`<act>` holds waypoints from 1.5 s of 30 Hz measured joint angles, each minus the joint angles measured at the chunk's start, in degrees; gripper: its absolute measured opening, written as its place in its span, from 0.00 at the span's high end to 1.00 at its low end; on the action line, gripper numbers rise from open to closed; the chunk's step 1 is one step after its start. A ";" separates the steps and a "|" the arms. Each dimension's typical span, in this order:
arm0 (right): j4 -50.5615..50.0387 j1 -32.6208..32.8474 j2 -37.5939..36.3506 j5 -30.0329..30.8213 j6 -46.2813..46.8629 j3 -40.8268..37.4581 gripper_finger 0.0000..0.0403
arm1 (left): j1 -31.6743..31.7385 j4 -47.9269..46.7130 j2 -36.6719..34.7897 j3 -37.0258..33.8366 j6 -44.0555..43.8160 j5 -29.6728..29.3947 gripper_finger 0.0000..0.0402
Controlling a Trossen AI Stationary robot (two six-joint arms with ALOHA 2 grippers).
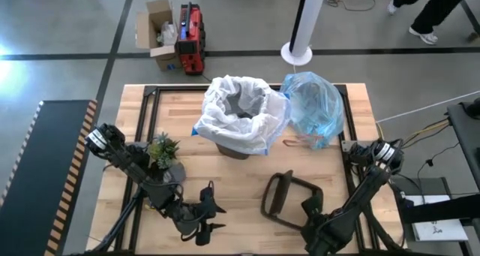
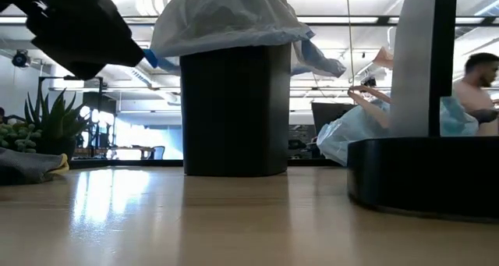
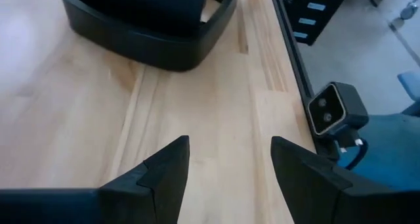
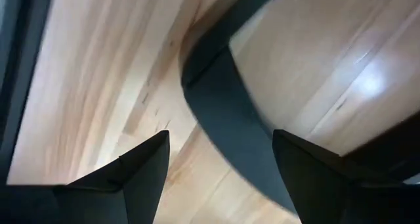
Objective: Place trash/remove bag and relplace
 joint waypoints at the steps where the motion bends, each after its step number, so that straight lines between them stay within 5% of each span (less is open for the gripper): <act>1: -0.36 0.02 -0.03 0.82 -0.75 0.23 0.36 | -0.10 -0.01 0.00 0.00 -0.01 -0.70 0.50; 10: -3.64 -0.37 -0.03 4.74 -14.26 -3.68 0.38 | -0.71 0.15 0.04 0.00 0.01 -16.44 0.54; 21: 6.19 -4.14 -0.16 -2.61 -20.25 -13.03 0.56 | -0.98 0.23 0.04 0.00 -1.11 -18.19 0.57; 29: 12.80 -4.69 -0.21 1.40 -17.33 -12.59 0.66 | -0.98 0.20 0.07 0.00 0.62 -23.95 0.60; 36: 12.74 -4.92 0.21 6.67 -11.09 -2.75 0.66 | -1.30 0.26 0.07 -0.03 2.24 -29.91 0.62; 42: 2.96 -5.03 0.00 8.52 -1.83 15.20 0.66 | -2.65 0.29 0.09 -0.84 2.40 -41.76 0.64; 45: -5.03 -5.07 -0.26 16.25 1.87 25.14 0.66 | -2.84 0.36 0.09 -1.13 2.22 -42.54 0.66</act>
